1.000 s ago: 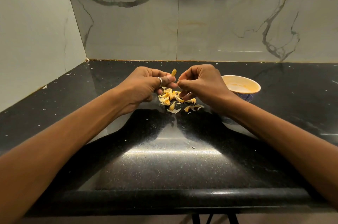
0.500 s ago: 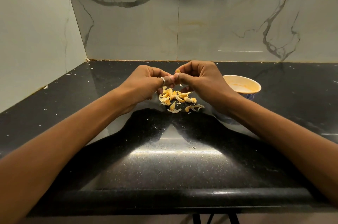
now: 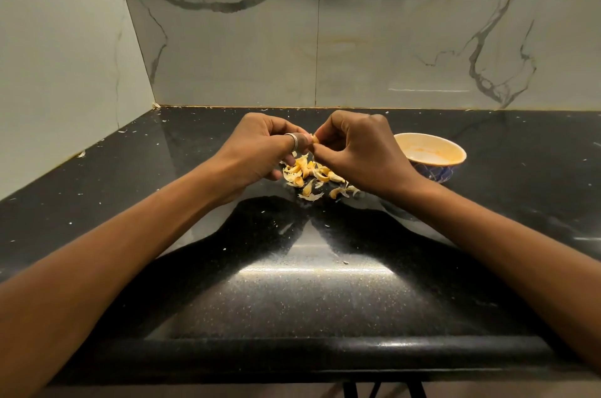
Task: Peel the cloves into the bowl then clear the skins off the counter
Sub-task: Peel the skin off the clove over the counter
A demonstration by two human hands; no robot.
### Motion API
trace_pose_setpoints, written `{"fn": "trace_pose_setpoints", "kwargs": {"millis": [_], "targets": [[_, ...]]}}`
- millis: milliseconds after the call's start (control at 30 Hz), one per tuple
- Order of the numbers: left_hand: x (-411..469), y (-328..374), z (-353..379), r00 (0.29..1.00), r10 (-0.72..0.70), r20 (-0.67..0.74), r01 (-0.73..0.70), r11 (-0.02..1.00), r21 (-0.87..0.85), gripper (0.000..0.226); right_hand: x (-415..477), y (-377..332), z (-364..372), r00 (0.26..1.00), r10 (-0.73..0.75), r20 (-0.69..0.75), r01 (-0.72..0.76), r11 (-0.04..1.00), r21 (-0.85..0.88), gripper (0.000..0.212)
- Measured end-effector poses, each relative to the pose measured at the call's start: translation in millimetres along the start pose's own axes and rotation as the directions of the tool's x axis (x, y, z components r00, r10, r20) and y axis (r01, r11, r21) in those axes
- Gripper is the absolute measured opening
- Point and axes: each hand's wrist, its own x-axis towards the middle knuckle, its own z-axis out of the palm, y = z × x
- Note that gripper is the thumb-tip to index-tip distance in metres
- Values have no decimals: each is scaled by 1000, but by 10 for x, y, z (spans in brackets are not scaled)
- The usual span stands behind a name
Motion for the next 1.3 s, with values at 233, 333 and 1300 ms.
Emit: {"fn": "trace_pose_setpoints", "kwargs": {"millis": [233, 333, 1300], "targets": [[2, 9, -4, 999, -40, -7, 40, 999, -15, 11, 7, 42, 13, 1000, -26, -1, 26, 1000, 7, 18], [-2, 19, 7, 999, -32, 1, 32, 999, -1, 7, 3, 43, 20, 999, -32, -28, 31, 999, -14, 19], [-5, -31, 57, 998, 31, -56, -23, 990, 137, 10, -31, -15, 74, 998, -11, -60, 8, 998, -62, 24]]}}
